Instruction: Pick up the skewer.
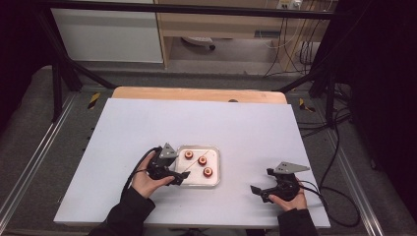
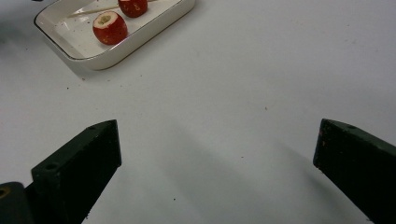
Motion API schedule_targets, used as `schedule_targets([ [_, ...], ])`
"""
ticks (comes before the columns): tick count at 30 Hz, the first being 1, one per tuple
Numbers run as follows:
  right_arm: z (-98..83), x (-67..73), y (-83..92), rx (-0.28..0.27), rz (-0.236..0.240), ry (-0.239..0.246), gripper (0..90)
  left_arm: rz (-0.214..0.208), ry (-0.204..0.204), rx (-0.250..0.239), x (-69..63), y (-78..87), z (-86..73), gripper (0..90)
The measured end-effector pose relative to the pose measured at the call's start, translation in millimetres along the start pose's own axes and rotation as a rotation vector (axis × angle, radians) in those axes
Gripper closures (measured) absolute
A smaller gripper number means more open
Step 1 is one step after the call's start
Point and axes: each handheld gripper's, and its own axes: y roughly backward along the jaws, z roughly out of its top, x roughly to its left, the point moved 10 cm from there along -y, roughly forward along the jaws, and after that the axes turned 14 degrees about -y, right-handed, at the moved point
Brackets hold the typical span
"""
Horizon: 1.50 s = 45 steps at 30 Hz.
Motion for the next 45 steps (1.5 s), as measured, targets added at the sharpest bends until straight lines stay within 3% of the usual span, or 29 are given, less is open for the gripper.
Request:
schedule_targets([
  [5, 0.1, -0.3, -0.6, 0.000, 0.000, 0.004, 1.7, 0.017, -0.011, 0.015, 0.5, -10.9, 1.2, 32.9],
  [13, -0.2, -0.4, -0.9, 0.001, 0.000, 0.005, 1.7, 0.016, 0.010, 0.038, -0.9, -25.7, -2.2, 53.2],
  [19, 0.0, 0.2, 0.0, 0.001, 0.002, -0.001, 1.8, 0.015, 0.011, 0.052, -1.3, -29.5, -4.1, 64.2],
  [24, -0.1, 0.1, -0.1, 0.002, 0.002, -0.001, 1.9, 0.037, 0.009, 0.062, -0.3, -30.8, -6.3, 72.9],
  [35, -0.3, -0.5, -0.9, 0.003, 0.000, 0.008, 1.9, 0.065, -0.009, 0.047, -3.6, -31.1, -6.5, 85.5],
  [45, -0.3, -0.4, -0.9, 0.003, 0.002, 0.007, 1.9, 0.072, 0.000, 0.037, -6.1, -31.6, -5.6, 88.4],
])
